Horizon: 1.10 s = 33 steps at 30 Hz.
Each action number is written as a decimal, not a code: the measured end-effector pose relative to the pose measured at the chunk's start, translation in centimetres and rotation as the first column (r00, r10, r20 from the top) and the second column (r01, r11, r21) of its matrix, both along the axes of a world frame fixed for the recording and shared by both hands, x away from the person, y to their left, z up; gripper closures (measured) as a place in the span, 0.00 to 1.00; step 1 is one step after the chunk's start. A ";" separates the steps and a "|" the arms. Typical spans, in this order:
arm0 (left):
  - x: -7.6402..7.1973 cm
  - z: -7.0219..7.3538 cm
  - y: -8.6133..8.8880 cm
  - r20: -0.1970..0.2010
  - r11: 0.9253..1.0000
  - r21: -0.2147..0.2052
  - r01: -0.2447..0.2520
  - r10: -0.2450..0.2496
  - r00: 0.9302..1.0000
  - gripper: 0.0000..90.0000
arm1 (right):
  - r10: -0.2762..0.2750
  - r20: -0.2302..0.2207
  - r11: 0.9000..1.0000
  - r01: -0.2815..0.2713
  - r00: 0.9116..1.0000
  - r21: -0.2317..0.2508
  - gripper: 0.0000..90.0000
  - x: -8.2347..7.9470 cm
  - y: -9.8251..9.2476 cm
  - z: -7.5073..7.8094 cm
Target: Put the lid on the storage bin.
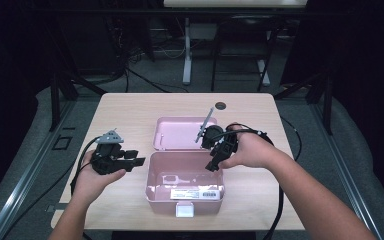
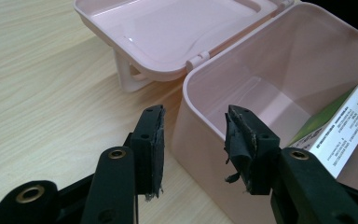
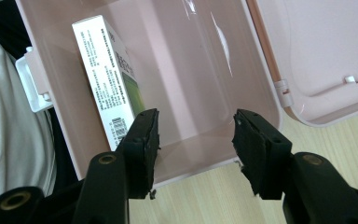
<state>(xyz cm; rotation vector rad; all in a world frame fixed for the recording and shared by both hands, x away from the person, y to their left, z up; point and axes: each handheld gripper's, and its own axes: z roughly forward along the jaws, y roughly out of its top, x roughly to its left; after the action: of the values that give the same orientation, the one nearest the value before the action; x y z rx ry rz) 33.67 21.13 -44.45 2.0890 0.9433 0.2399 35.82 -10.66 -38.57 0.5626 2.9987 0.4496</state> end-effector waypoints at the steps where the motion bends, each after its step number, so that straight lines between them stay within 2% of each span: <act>1: 0.0 0.0 0.0 0.000 1.000 0.000 0.001 -0.001 1.000 0.63 | -0.002 -0.001 1.000 0.002 1.000 0.000 0.56 0.0 0.0 0.0; 12: -0.2 0.0 -0.4 -0.004 1.000 0.006 0.016 -0.016 1.000 0.63 | -0.058 0.012 0.998 0.058 0.998 0.002 0.58 0.9 -0.5 0.0; 19: -0.3 0.1 -0.7 -0.005 1.000 0.008 0.021 -0.021 1.000 0.63 | -0.105 0.022 0.994 0.105 0.994 0.020 0.57 1.5 -0.9 -0.1; 24: -0.3 -0.1 -1.0 -0.011 0.999 0.011 0.037 -0.037 0.999 0.65 | -0.148 0.035 0.989 0.147 0.988 0.025 0.58 1.9 -1.2 -0.2; 26: -0.3 -0.2 -1.2 -0.014 0.999 0.018 0.041 -0.041 0.999 0.66 | -0.163 0.031 0.986 0.161 0.986 0.041 0.62 2.1 -1.4 -0.2; 33: -0.3 -0.5 -1.6 -0.022 0.998 0.025 0.056 -0.056 0.998 0.71 | -0.228 0.033 0.971 0.225 0.973 0.078 0.65 2.9 -2.4 -0.7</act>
<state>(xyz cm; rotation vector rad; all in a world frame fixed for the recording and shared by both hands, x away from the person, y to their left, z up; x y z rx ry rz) 33.32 19.53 -44.92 2.1421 0.8976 0.2018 38.74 -13.03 -39.28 0.8787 2.8414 0.5477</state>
